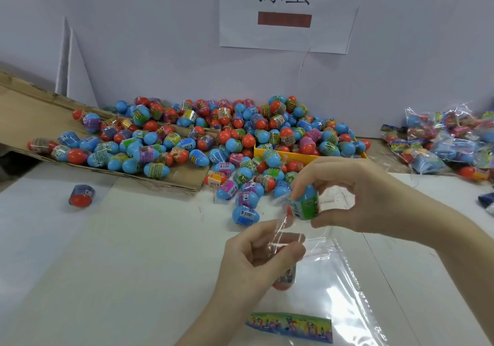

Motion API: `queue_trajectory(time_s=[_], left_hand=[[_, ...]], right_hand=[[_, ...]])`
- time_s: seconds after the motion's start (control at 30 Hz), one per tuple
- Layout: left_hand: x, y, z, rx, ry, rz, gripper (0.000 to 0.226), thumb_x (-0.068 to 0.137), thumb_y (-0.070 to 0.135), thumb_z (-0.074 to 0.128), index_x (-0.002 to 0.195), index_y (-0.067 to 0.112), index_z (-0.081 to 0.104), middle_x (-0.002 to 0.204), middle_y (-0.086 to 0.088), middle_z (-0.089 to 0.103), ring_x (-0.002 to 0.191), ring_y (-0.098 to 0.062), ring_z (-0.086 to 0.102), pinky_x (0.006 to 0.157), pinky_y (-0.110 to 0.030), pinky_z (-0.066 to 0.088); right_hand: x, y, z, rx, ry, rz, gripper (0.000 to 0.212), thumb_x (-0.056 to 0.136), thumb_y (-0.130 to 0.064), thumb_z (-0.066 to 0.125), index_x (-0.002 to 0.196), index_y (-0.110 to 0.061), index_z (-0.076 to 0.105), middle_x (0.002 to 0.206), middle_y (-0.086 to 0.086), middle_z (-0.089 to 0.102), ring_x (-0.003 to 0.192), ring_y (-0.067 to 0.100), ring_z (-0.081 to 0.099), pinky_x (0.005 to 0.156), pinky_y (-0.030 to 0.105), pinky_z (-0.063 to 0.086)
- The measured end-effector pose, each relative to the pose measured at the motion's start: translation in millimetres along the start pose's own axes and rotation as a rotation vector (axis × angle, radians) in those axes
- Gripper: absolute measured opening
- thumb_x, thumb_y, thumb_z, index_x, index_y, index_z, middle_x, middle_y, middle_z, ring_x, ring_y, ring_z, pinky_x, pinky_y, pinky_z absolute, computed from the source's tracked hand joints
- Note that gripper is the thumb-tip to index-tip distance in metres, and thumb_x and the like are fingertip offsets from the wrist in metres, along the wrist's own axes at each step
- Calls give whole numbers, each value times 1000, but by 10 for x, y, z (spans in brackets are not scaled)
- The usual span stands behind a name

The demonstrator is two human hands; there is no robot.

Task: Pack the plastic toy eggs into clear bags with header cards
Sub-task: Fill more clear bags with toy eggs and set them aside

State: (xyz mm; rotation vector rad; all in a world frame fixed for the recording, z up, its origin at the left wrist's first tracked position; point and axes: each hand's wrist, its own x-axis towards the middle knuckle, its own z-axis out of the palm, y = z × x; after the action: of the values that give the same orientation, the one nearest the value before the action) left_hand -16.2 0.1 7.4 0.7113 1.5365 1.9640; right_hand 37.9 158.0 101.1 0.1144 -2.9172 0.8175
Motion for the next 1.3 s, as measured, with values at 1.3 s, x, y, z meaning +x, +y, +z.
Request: queue_trajectory(time_s=[1.3], left_hand=[[57,-157,-18,18,-32,-118,42,59,46,61,94,22,66,84,5,75,80,-14,71,71,-21,56]], right_hand=[[158,188,70,363,436,-43,10,75,-42,62,76,-33,65,78,-21,66,75,-7,57,67,5,42]])
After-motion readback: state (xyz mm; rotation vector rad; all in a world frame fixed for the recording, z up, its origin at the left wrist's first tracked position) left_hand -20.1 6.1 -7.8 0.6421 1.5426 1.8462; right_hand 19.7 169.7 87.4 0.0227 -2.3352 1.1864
